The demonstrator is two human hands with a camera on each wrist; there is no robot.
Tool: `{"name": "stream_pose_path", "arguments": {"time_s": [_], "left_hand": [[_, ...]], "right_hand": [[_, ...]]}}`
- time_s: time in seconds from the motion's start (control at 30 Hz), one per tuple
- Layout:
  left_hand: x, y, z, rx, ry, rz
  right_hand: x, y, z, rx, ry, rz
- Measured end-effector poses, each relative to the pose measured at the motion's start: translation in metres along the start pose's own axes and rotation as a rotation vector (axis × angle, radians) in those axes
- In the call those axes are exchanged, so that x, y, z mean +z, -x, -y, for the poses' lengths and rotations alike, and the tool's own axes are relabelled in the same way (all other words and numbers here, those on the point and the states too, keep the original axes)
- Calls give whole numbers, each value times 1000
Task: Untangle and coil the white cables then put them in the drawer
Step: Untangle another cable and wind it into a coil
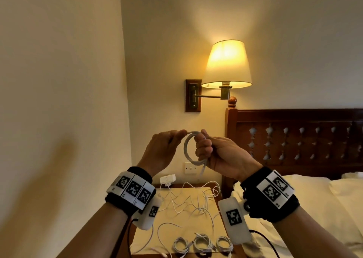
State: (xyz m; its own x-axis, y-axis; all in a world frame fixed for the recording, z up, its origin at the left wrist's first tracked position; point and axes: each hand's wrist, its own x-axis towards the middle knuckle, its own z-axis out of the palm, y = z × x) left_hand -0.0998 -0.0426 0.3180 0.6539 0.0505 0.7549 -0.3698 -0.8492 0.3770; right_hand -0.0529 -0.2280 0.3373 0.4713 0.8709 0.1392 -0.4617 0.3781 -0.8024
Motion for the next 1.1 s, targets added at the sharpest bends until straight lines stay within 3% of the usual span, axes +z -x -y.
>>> {"name": "stream_pose_path", "arguments": {"time_s": [0.13,0.23,0.33,0.4,0.5,0.63,0.8,0.93,1.1], "left_hand": [[3,24,27,-29,33,-14],[6,56,45,-95,51,57],[12,74,28,36,-131,294],[12,70,-4,193,-218,349],[-4,47,-49,299,-153,256],[-23,18,-67,342,-135,118],[-34,0,-52,347,-216,-10],[-30,-8,-36,334,-242,-46],[-21,-10,-17,229,-174,-58]], "right_hand": [[-7,3,21,-56,-188,72],[-10,8,43,-180,-216,7],[-11,-3,44,-249,7,-121],[-9,-14,37,-280,287,-160],[3,-21,26,-317,699,-162],[4,-20,13,-335,900,-95],[3,-10,12,-299,838,-43],[5,-8,9,-288,816,-82],[2,-6,2,-203,478,-92]]}}
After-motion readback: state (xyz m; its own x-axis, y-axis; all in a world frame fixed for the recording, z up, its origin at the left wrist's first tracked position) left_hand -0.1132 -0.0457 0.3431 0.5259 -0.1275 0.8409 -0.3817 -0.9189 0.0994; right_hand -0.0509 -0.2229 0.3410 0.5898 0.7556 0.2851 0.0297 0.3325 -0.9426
